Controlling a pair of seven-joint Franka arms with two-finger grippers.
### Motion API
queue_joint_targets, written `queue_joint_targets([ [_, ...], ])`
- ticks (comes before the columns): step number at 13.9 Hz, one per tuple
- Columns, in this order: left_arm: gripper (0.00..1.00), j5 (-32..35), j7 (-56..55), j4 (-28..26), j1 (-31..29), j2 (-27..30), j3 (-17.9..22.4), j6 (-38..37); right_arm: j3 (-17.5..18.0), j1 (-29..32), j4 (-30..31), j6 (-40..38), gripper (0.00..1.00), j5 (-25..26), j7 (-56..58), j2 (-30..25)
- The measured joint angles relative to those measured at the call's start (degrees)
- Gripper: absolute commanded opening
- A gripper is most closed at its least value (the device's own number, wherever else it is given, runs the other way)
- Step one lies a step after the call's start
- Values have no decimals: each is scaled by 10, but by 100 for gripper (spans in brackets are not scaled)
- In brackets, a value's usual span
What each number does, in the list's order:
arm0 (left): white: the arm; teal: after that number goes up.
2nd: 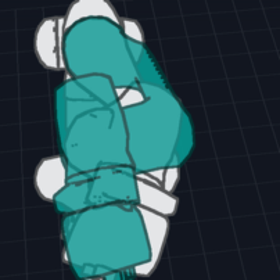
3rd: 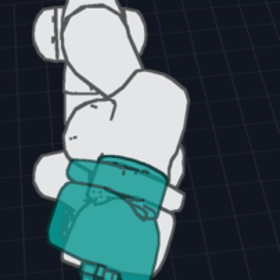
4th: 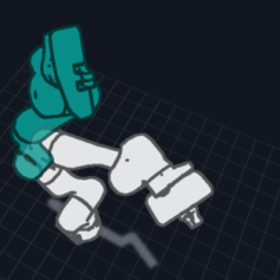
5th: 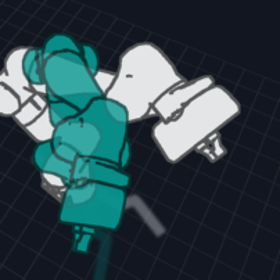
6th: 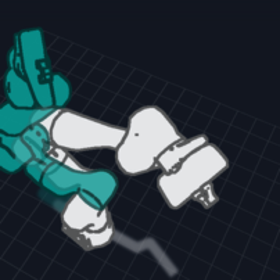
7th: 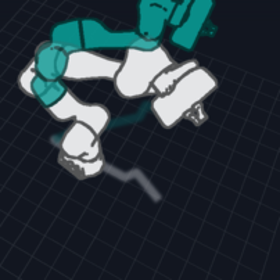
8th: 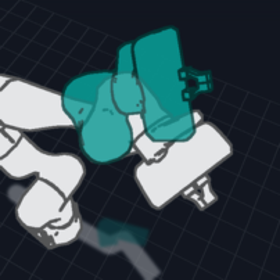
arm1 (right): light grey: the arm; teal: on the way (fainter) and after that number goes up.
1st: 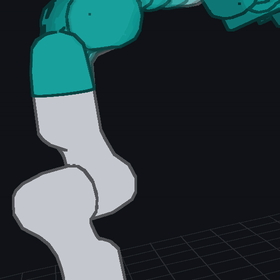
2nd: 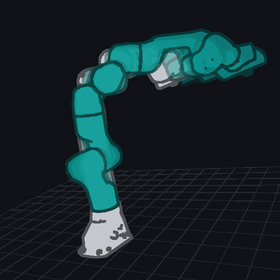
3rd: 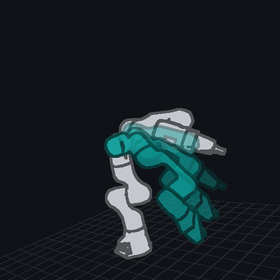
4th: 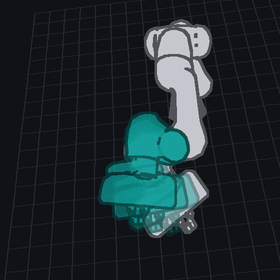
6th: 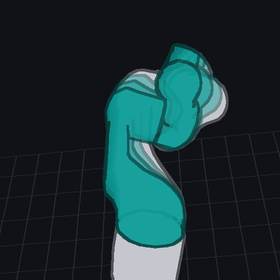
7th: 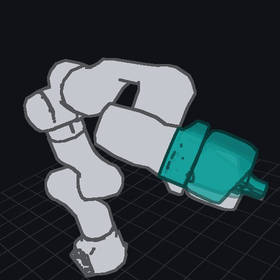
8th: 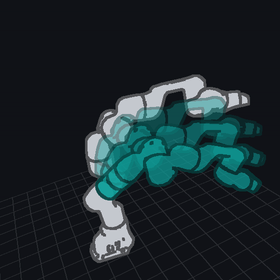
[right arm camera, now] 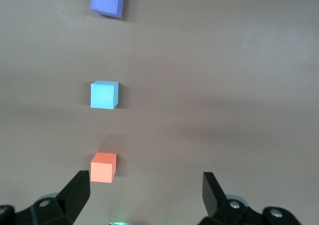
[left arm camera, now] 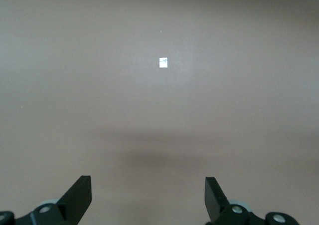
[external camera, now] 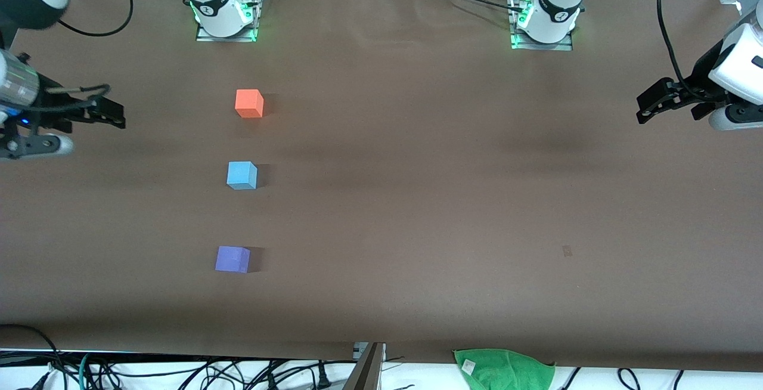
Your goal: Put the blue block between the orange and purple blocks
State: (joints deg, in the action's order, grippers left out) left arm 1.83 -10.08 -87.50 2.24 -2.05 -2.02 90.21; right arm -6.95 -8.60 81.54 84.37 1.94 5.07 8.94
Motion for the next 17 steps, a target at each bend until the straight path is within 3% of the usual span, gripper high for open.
queue_joint_targets([
  [6, 100, 0, 0, 0, 0, 0, 0, -4, 25, 26, 54, -2, 100, 0, 10, -78],
  [17, 100, 0, 0, 0, 0, 0, 0, -4, 36, 34, 68, 5, 100, 2, 14, -73],
])
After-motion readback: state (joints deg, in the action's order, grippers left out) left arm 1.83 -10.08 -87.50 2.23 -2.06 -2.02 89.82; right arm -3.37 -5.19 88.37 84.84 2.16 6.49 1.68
